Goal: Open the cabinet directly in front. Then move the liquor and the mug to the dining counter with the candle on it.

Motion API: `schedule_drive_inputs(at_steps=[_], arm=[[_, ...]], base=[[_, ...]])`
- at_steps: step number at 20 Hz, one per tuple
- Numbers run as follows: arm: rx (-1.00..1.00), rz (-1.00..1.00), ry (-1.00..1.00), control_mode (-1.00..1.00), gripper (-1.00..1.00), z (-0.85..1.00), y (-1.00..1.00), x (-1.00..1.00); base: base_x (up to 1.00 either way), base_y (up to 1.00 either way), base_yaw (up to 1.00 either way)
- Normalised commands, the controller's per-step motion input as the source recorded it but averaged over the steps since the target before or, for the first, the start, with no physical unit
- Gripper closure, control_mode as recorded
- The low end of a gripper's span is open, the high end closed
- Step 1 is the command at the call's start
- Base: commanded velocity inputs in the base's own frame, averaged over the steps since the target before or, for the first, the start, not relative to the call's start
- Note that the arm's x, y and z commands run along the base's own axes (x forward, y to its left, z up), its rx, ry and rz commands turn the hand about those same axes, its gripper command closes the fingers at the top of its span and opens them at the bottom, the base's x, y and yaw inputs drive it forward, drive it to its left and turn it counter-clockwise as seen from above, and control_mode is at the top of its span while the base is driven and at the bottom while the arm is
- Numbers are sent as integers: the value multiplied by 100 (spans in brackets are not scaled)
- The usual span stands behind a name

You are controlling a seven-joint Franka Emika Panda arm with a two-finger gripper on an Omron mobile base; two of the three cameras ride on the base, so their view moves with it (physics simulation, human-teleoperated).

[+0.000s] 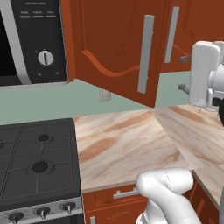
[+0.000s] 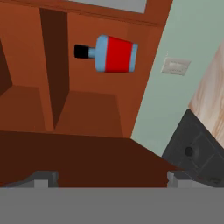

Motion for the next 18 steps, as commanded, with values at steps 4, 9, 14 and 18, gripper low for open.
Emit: schedule_drive_inputs(at_steps=[4,9,14,18], arm=[[0,17,2,-100,-100,-12,0,45],[0,19,6,-100,-100,-14,0,37],[0,16,5,-100,-100,-12,1,20],[0,15,2,-100,-100,-10,10,13]], base=[[0,0,0],[0,0,0],[0,0,0],[0,0,0]])
